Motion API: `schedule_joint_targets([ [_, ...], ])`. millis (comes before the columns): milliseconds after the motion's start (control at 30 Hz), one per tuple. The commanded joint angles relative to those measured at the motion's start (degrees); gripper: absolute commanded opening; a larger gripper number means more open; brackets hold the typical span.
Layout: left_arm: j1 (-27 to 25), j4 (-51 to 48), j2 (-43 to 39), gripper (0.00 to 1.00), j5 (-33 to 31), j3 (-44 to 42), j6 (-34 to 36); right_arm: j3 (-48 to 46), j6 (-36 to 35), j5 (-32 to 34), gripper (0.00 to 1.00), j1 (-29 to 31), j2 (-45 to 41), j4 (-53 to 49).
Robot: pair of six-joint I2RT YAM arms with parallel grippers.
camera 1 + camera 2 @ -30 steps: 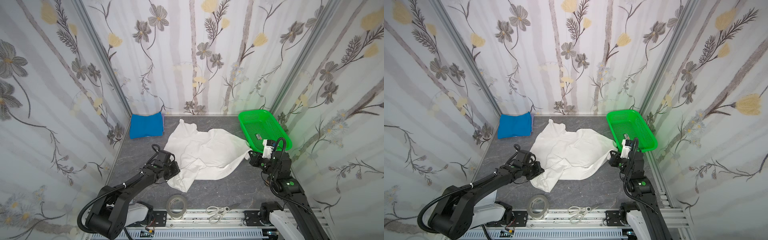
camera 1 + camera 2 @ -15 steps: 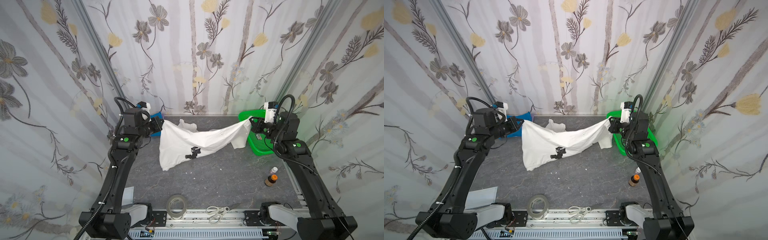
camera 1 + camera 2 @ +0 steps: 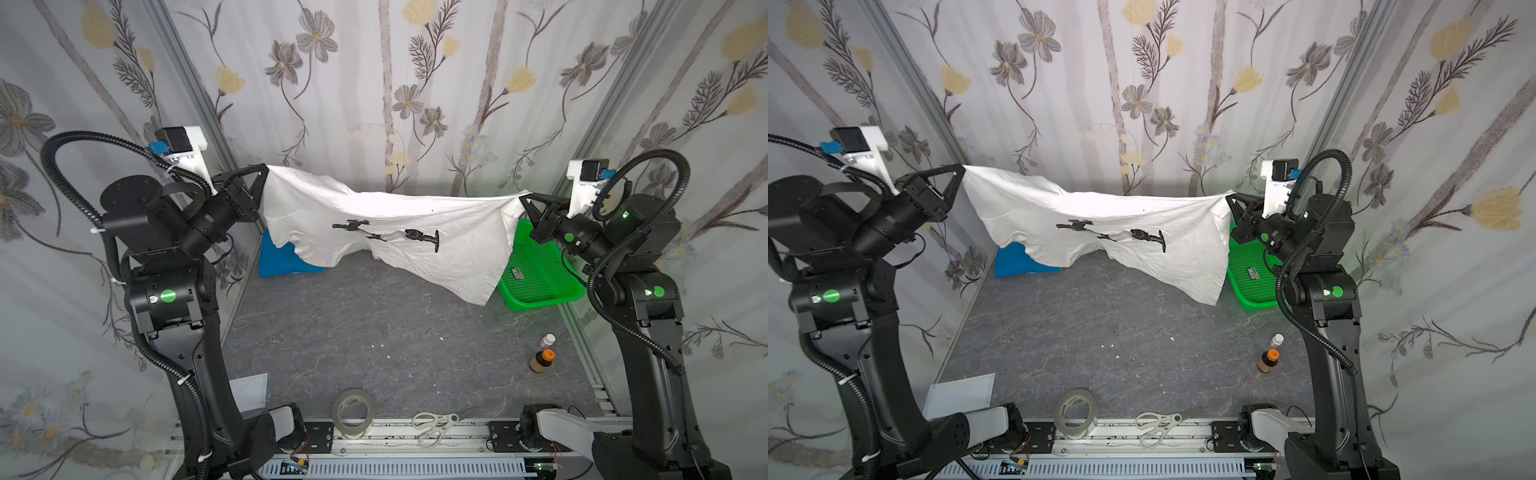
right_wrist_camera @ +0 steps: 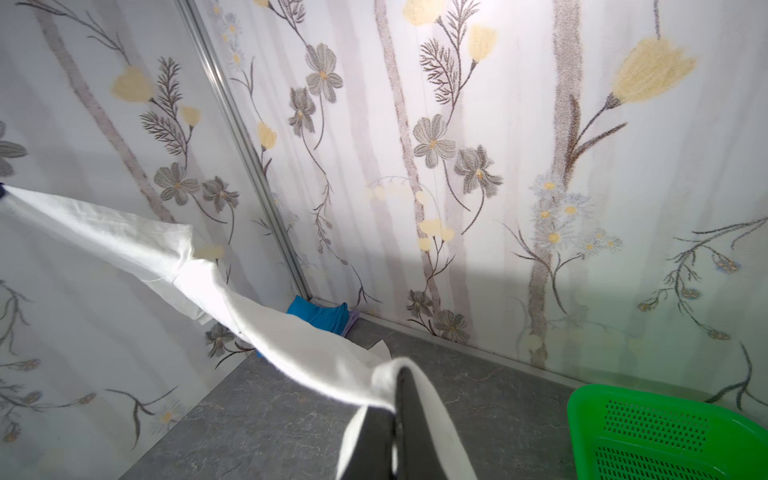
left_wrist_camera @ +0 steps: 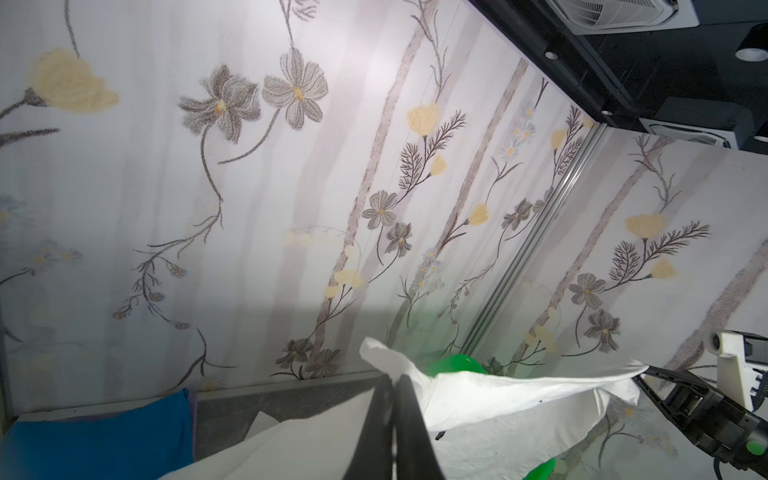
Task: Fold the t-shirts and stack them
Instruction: 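Lift the shirt high with both grippers and stretch it between them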
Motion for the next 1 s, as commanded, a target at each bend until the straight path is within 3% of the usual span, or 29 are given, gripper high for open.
schedule_joint_targets([
  [0,1.74,2.31,-3.09,0.00,1.95,-1.23,0.41,-2.51,-1.23,-4.30,0.00,-0.02,-3.10,-1.53],
  [100,2.81,2.89,-5.19,0.00,3.37,-3.31,-0.40,-7.70,-0.74,-5.70,0.00,-0.02,-7.96,-0.45],
  [200,2.90,4.32,-3.89,0.00,4.18,-5.23,-1.85,-11.04,0.51,-2.61,0.00,-0.81,-8.03,-0.43],
  [400,2.61,10.82,5.18,0.00,4.20,-12.90,-3.89,-12.51,1.83,-2.04,0.00,-3.17,6.65,-0.70],
  [500,0.90,11.24,13.11,0.00,4.18,-11.25,-2.85,-7.72,2.20,-2.64,0.00,-3.21,16.45,-0.41],
  [600,-3.10,10.68,23.37,0.00,3.71,-3.18,-2.08,1.35,3.27,-5.49,0.00,-2.97,26.60,0.53],
  [733,-6.48,6.88,35.45,0.00,7.16,17.22,-5.74,16.59,2.26,-5.82,0.00,-2.33,33.05,-2.17],
  [800,-7.62,6.00,36.41,0.00,6.48,24.56,-6.00,21.95,1.61,-5.29,0.00,-2.05,32.71,-2.87],
  [867,-7.39,9.08,35.19,0.00,4.13,25.41,-7.12,23.65,2.20,-5.04,0.00,-2.12,30.57,-0.45],
  [967,-5.44,13.02,36.93,0.00,6.92,31.11,-12.64,25.14,1.61,-5.30,0.00,-2.07,28.38,-0.14],
])
